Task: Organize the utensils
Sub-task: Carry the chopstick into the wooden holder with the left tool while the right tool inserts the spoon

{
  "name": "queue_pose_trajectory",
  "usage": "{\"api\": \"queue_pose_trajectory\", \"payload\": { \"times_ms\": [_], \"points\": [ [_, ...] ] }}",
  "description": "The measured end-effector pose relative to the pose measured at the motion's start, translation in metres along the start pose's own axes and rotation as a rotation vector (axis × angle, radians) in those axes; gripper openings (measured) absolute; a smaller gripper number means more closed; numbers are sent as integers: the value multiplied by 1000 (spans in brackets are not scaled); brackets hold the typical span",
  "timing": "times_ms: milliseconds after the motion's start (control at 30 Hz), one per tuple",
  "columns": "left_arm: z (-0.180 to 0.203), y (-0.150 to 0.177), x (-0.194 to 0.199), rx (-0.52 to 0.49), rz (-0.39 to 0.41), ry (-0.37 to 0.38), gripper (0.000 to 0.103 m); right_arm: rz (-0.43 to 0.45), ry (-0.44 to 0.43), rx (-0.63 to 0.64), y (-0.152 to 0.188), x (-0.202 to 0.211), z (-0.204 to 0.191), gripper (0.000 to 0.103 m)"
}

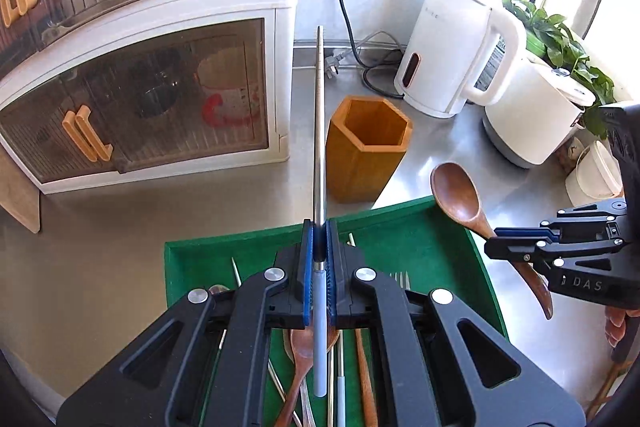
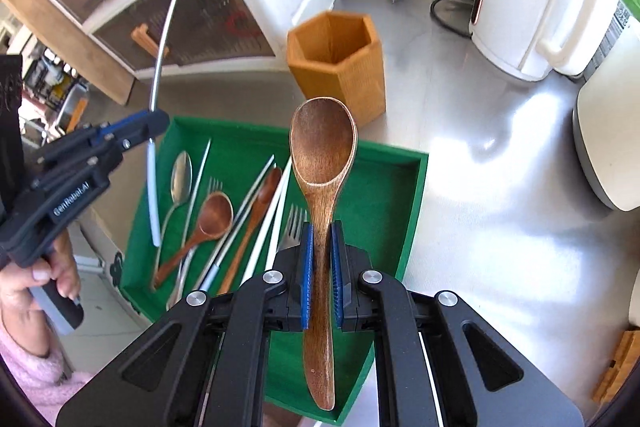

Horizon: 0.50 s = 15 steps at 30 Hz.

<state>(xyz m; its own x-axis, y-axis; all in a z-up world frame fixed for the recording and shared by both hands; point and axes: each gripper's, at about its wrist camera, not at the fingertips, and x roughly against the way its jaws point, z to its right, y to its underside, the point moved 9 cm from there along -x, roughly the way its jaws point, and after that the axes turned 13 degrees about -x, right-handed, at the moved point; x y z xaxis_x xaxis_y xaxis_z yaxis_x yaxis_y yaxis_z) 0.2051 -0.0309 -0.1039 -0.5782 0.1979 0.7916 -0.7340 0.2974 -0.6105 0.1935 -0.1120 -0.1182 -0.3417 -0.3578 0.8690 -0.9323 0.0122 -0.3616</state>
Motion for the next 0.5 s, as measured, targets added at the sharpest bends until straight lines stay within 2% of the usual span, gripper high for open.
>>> {"api": "queue_pose_trajectory", "payload": {
  "times_ms": [200, 400, 500],
  "points": [
    [7, -36, 3, -22, 133, 49, 4, 228, -119, -79, -39, 16, -5, 9],
    [16, -82, 2, -55, 285, 71, 4, 484, -190, -129, -90, 30, -5, 9],
    [15, -106, -2, -56, 344, 80, 4, 559, -215, -148, -111, 27, -2, 9]
  ]
}}
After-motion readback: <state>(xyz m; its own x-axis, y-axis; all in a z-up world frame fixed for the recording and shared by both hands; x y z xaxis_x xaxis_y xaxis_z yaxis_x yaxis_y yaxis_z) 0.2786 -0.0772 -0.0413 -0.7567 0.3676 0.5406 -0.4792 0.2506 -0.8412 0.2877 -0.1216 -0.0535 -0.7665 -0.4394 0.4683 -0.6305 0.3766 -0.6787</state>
